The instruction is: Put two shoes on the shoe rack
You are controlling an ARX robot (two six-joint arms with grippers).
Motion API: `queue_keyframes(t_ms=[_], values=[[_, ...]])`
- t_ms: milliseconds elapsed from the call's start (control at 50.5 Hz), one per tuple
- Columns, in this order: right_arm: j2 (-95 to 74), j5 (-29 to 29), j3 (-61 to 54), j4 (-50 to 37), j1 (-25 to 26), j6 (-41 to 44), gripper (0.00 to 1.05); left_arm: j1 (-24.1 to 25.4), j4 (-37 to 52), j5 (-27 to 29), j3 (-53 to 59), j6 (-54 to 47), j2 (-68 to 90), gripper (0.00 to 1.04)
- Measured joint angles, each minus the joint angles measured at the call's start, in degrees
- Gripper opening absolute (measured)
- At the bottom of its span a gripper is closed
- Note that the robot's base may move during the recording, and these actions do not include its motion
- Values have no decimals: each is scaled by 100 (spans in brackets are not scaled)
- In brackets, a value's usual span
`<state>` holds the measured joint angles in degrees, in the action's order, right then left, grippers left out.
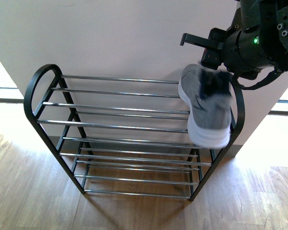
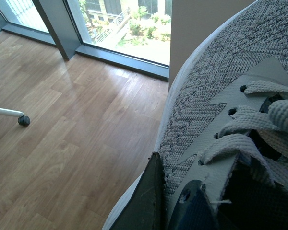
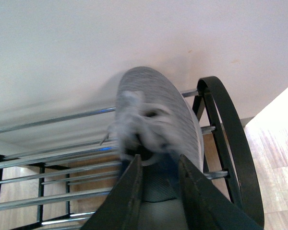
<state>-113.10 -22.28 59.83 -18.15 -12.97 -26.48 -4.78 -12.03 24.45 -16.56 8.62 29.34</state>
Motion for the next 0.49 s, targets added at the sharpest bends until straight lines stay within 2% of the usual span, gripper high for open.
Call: queue_keyframes(t_ms=[178,356,416,495], values=[[24,72,0,-20,63,275,60,0,0,0,0,0,0,2],[116,120,0,-15,138,343,84,0,0,0,0,0,0,2],[223,151,-7,-44,173,496,96,0,0,0,0,0,0,2],[468,234,-52,-66,225,988,95,0,0,0,0,0,0,2]])
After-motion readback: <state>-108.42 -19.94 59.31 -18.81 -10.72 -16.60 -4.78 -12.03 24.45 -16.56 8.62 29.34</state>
